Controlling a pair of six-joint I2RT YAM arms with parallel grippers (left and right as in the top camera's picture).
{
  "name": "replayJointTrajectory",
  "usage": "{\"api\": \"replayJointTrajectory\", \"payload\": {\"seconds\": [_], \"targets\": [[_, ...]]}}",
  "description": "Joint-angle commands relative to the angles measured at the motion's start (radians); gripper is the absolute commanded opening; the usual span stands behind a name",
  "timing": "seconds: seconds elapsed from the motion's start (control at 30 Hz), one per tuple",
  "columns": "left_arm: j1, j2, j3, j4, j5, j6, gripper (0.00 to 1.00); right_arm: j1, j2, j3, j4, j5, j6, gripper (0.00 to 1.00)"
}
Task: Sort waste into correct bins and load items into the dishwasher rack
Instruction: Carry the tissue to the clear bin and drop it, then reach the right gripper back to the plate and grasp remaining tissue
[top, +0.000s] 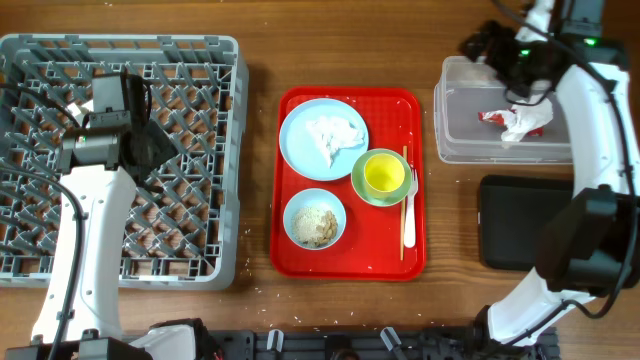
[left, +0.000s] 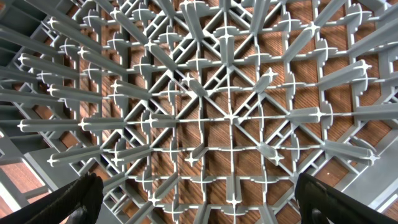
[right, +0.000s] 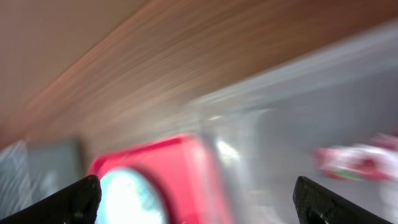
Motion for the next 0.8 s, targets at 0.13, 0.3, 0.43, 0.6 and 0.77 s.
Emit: {"api": "replayJointTrajectory", "payload": {"seconds": [0.13,0.3,0.43,0.6,0.77], "targets": [[0.004,-0.001,0.016,0.003,-0.002,0.001,1.0,0.461,0.055,-0.003,0.011,0.365,0.063,1.0],[0.004,-0.001,0.016,0.003,-0.002,0.001,1.0,0.666,0.226,-0.004,0.061,0.584,0.174,0.96],[0.004,-0.001,0.016,0.003,-0.002,0.001,1.0,0.684,0.315,-0.004,0.097,0.618,0.183,0.69],[0.004,-0.001,0.016,0.003,-0.002,0.001,1.0,0.684,0.38,-0.005,0.087,0.614,0.17,0.63],[0.004,-0.001,0.016,0.003,-0.002,0.001,1.0,0.684,0.387,-0.005,0.085,0.586,0.172,0.37]]}}
